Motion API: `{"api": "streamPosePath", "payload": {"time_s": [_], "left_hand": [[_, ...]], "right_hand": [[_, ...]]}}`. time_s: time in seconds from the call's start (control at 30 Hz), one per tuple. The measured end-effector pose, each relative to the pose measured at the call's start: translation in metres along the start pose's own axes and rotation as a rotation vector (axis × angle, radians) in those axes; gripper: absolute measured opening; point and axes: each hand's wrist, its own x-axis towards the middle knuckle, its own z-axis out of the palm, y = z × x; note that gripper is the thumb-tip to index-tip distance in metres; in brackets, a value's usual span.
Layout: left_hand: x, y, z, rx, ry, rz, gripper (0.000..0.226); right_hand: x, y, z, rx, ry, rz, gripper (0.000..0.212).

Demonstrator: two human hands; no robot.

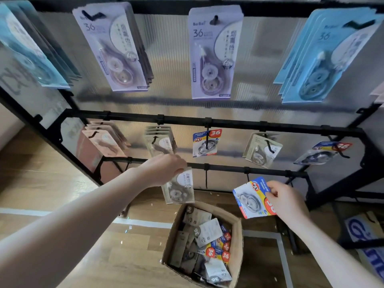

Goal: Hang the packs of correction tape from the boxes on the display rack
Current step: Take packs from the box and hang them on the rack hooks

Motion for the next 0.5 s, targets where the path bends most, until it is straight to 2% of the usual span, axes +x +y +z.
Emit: {"api": "streamPosePath", "payload": {"time_s": [0.2,0.5], "left_hand": [[0.021,0.041,-0.002,0.068,0.131,0.013,0.023],[0.102,0.127,0.016,-0.022,0.174,-0.078,0.024]], "right_hand": [[0.012,0.042,-0.012,-0.052,-0.003,-0.007,0.018],[0.046,0.112,-0.052,-0.219,-0.037,-0.141,0.017]]}}
